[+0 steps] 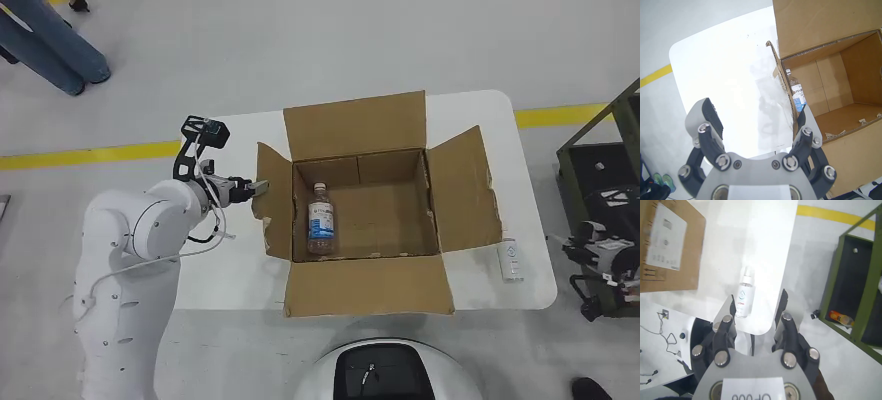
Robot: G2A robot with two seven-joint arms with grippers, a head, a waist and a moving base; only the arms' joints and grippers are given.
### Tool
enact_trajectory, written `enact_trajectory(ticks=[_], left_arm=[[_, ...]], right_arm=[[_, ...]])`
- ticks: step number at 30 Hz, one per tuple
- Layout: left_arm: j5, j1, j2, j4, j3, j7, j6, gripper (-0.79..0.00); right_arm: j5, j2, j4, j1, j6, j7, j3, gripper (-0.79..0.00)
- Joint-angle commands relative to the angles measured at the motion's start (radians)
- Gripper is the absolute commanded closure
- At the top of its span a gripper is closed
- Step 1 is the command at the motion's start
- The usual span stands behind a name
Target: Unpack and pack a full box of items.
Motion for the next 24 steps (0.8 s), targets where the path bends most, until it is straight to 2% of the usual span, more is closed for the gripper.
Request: enact_trajectory(ticks=[1, 7, 10, 13, 17, 18, 20, 21, 22, 24], left_arm=[[0.0, 0.0, 0.0, 0.0, 0.0, 0.0, 0.0, -0.785], [0.0, 0.0, 0.0, 0.0, 0.0, 0.0, 0.0, -0.785], [0.0, 0.0, 0.0, 0.0, 0.0, 0.0, 0.0, -0.785], [0.0, 0.0, 0.0, 0.0, 0.0, 0.0, 0.0, -0.785], [0.0, 0.0, 0.0, 0.0, 0.0, 0.0, 0.0, -0.785], [0.0, 0.0, 0.0, 0.0, 0.0, 0.0, 0.0, -0.785], [0.0, 0.0, 0.0, 0.0, 0.0, 0.0, 0.0, -0.785], [0.0, 0.0, 0.0, 0.0, 0.0, 0.0, 0.0, -0.785], [0.0, 0.0, 0.0, 0.0, 0.0, 0.0, 0.0, -0.785], [0.0, 0.0, 0.0, 0.0, 0.0, 0.0, 0.0, -0.785]], right_arm=[[0.005, 0.0, 0.001, 0.001, -0.003, -0.001, 0.001, 0.0], [0.002, 0.0, -0.002, 0.0, -0.009, -0.004, -0.002, 0.0], [-0.1, 0.003, -0.046, -0.01, -0.023, 0.006, -0.039, 0.0], [-0.12, 0.006, -0.055, 0.031, 0.051, 0.097, -0.093, 0.0], [-0.219, 0.012, -0.035, 0.154, 0.126, 0.227, -0.205, 0.0], [-0.234, 0.013, -0.021, 0.19, 0.14, 0.251, -0.233, -0.025], [-0.276, 0.014, 0.017, 0.258, 0.151, 0.304, -0.293, -0.215], [-0.293, 0.014, 0.037, 0.291, 0.156, 0.327, -0.321, -0.222], [-0.299, 0.013, 0.057, 0.321, 0.164, 0.34, -0.347, -0.262], [-0.318, 0.01, 0.102, 0.368, 0.176, 0.361, -0.391, -0.274]])
